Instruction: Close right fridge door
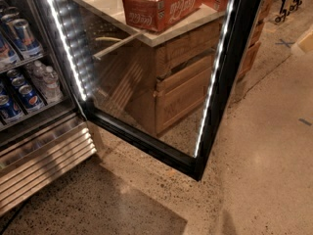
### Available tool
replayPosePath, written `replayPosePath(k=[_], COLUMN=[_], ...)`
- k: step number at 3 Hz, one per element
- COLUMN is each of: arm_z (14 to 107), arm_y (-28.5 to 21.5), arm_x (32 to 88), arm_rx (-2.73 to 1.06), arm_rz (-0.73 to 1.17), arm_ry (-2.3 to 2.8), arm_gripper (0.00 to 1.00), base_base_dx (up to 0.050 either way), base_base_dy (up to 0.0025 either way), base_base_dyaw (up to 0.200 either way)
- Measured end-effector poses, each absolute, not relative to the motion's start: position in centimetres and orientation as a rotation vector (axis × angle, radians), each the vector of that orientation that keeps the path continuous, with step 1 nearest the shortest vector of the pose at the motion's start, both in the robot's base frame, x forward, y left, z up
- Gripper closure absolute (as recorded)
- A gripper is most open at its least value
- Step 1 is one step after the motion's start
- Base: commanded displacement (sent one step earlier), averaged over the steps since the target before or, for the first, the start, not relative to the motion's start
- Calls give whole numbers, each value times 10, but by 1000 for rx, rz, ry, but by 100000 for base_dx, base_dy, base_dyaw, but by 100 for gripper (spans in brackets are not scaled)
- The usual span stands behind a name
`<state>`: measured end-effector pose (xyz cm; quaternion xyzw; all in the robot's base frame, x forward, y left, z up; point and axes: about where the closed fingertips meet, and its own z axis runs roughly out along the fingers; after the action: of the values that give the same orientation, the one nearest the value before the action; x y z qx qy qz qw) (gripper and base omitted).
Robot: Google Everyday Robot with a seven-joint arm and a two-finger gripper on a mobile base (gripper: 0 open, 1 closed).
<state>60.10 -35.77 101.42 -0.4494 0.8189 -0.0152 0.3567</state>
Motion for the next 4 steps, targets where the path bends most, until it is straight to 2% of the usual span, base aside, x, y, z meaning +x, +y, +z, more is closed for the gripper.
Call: replayPosePath(k=[1, 2, 4], arm_z=[1038, 1050, 1069], arm_y=[-321, -305, -297], arm_x=[614, 616, 609], arm_rx=[-1285, -1324, -1324], arm_rz=[82, 167, 209], arm_ry=[1863, 1714, 1572], arm_gripper=[0, 0, 0], base_base_dx=[0, 0, 0], base_base_dy=[0, 0, 0], base_base_dyaw=[0, 0, 0])
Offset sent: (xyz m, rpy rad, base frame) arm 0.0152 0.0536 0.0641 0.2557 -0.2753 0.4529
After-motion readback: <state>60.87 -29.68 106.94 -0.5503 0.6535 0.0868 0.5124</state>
